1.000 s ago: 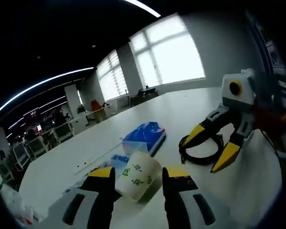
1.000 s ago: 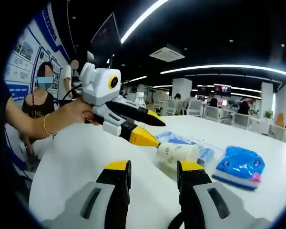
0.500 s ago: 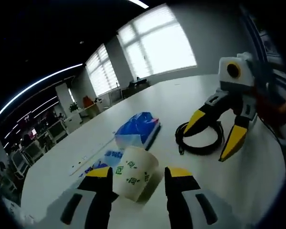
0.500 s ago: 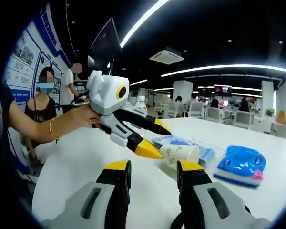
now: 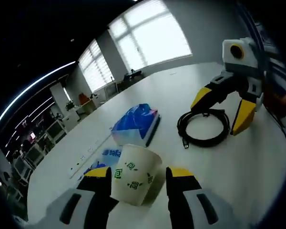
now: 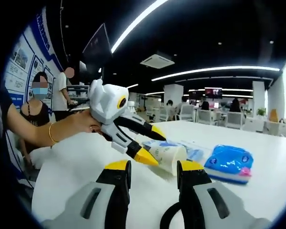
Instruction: Arrange the tabletop items into an orderly group along one side of the table until the central work area is clear of visible clutter.
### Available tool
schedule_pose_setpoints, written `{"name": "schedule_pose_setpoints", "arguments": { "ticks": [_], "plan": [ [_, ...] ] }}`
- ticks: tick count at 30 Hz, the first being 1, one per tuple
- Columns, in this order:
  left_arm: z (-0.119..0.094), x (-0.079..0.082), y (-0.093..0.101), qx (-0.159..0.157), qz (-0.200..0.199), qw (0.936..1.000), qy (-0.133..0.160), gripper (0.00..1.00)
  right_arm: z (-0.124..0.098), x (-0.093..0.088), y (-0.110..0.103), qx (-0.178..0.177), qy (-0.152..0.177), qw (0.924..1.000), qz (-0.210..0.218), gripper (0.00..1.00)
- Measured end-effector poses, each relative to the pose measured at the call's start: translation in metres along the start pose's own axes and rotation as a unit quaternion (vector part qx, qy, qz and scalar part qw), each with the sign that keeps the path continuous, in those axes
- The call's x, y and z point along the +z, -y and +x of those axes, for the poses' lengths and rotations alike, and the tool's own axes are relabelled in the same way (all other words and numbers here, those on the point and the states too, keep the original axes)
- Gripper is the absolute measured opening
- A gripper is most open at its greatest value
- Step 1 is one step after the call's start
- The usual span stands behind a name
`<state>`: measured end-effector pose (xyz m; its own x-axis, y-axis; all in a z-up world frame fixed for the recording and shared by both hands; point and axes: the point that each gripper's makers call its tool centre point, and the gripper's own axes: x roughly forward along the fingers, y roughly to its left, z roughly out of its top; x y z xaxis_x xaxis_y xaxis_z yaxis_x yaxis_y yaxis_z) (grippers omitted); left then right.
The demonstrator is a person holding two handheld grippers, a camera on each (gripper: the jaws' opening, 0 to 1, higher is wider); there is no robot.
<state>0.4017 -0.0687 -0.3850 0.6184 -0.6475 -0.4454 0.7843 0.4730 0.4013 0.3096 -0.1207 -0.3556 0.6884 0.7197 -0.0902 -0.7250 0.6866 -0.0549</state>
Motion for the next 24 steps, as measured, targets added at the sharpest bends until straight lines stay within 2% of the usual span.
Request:
{"name": "schedule_pose_setpoints", "arguments": {
  "ticks": [1, 4, 8, 11, 16, 24],
  "plan": [
    [0.002, -0.004, -0.001, 0.004, 0.011, 0.9998, -0.015, 0.45, 0.0, 0.001, -0.001, 0.0, 0.002, 1.0, -0.002, 0.36],
    [0.007, -0.004, 0.002, -0.006, 0.022, 0.9994, -0.026, 0.45, 0.0, 0.001, -0.003, 0.001, 0.0, 0.9999, -0.013, 0.36],
    [0.006, 0.003, 0.005, -0.015, 0.04, 0.9986, -0.032, 0.46, 0.003, -0.005, -0.01, 0.016, -0.009, 0.9998, 0.001, 0.37],
    [0.008, 0.008, 0.006, -0.023, 0.051, 0.9978, -0.036, 0.46, 0.004, -0.004, -0.014, 0.02, -0.009, 0.9997, -0.011, 0.37],
    [0.012, 0.008, 0.005, -0.021, 0.067, 0.9962, -0.052, 0.49, 0.003, -0.003, -0.012, 0.019, -0.007, 0.9998, -0.007, 0.37],
    [0.023, 0.006, 0.015, -0.044, 0.082, 0.9933, -0.068, 0.49, 0.002, -0.001, -0.011, 0.017, -0.003, 0.9998, -0.004, 0.37]
  ]
}}
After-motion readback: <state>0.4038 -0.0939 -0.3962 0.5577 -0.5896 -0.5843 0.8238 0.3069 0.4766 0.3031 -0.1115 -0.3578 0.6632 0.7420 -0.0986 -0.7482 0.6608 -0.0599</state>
